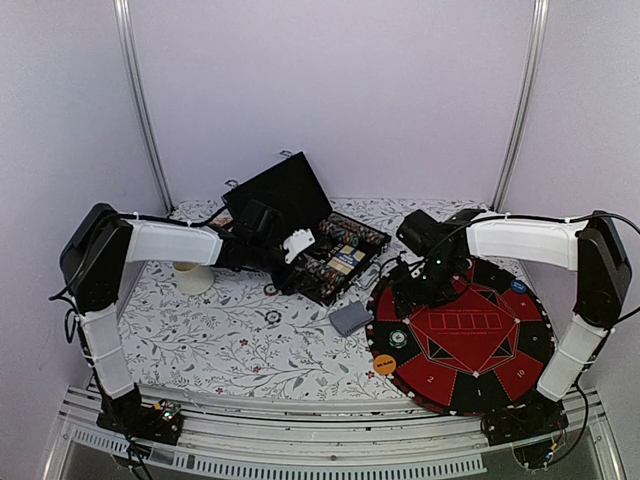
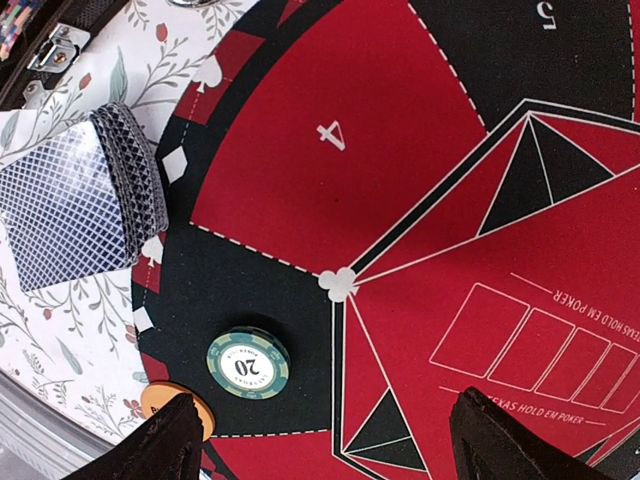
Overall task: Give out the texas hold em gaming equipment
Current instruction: Pick up the pile of poker chips from the chip case.
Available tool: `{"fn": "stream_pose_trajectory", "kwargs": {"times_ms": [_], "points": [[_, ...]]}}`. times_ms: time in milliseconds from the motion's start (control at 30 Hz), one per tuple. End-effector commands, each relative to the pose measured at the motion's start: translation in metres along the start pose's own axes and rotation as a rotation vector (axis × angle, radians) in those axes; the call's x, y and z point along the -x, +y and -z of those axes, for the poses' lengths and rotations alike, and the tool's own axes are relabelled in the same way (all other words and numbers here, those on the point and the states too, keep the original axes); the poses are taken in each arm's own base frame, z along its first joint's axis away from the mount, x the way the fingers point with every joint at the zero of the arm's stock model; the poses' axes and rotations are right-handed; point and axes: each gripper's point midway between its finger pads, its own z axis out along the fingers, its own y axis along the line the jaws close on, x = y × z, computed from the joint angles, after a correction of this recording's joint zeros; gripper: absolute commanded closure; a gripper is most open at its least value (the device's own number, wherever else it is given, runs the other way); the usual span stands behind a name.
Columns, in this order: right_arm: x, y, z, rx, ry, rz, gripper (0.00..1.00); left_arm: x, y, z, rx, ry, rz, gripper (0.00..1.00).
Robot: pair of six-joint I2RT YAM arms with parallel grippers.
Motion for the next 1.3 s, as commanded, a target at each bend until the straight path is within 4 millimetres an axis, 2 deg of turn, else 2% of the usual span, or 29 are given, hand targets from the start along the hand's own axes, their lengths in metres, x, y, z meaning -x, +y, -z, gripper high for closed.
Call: {"fn": "stream_pose_trajectory", "kwargs": {"times_ms": [0,100,200,233,567,967,1167,1267], "points": [[0.008,0.0,0.015,0.018,-0.058,0.006,0.12,0.009,-0.003,0.014,-0.102,-0.071,-0.107,0.26],[0.012,0.001,0.018,0.023,-0.08,0.008,0.12,0.007,0.007,0.011,-0.105,-0.051,-0.119,0.34],[0.014,0.002,0.019,0.025,-0.096,0.014,0.12,-0.006,0.015,-0.003,-0.092,0.023,-0.102,0.39],[0.014,0.002,0.019,0.027,-0.097,0.015,0.12,-0.014,0.017,-0.009,-0.091,0.058,-0.082,0.39],[0.011,0.002,0.016,0.036,-0.1,0.03,0.12,-0.023,0.02,-0.023,-0.061,0.123,-0.018,0.39],[0.01,0.003,0.013,0.04,-0.088,0.034,0.12,-0.037,0.013,-0.045,-0.035,0.189,-0.017,0.46],[0.009,0.004,0.013,0.042,-0.085,0.034,0.12,-0.04,0.016,-0.045,0.008,0.224,-0.041,0.48],[0.009,0.004,0.011,0.045,-0.081,0.034,0.12,-0.034,0.019,-0.04,0.047,0.224,-0.062,0.47]]}}
